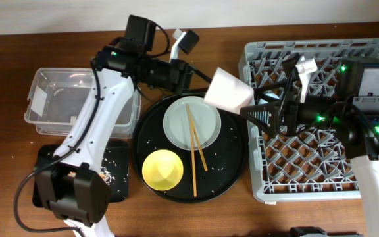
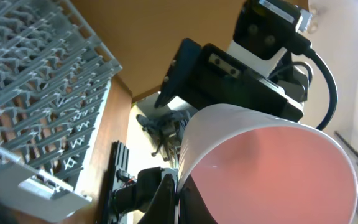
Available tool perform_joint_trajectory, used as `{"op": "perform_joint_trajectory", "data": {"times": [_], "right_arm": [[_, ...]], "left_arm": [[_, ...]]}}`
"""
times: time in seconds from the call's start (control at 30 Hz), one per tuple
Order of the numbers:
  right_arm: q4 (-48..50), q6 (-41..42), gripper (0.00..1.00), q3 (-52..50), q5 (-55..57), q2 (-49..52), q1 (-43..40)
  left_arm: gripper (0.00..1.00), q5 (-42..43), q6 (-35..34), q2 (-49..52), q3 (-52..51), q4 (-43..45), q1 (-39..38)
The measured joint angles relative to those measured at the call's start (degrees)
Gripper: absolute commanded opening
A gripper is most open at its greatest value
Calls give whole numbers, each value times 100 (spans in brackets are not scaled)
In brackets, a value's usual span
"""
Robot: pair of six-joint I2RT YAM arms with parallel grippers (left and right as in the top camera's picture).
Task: Sort waste into correct bins and load items into the dishwasher rack
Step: 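Hand the pink cup from the left gripper to the right gripper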
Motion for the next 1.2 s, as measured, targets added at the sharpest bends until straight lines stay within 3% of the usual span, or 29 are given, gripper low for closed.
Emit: {"op": "perform_joint_trajectory", "data": {"times": [0.37, 0.8, 0.97, 1.2], "right_arm": [[212, -15, 95, 0, -728, 2, 0], [122, -9, 89, 0, -763, 2, 0], [107, -20, 75, 0, -758, 2, 0], [26, -24, 62, 0, -625, 2, 0]], "left_arm": [[0, 120, 52, 0, 0, 35, -61], [0, 120, 52, 0, 0, 35, -210], [0, 120, 52, 0, 0, 35, -282], [0, 105, 52, 0, 0, 35, -282]]}}
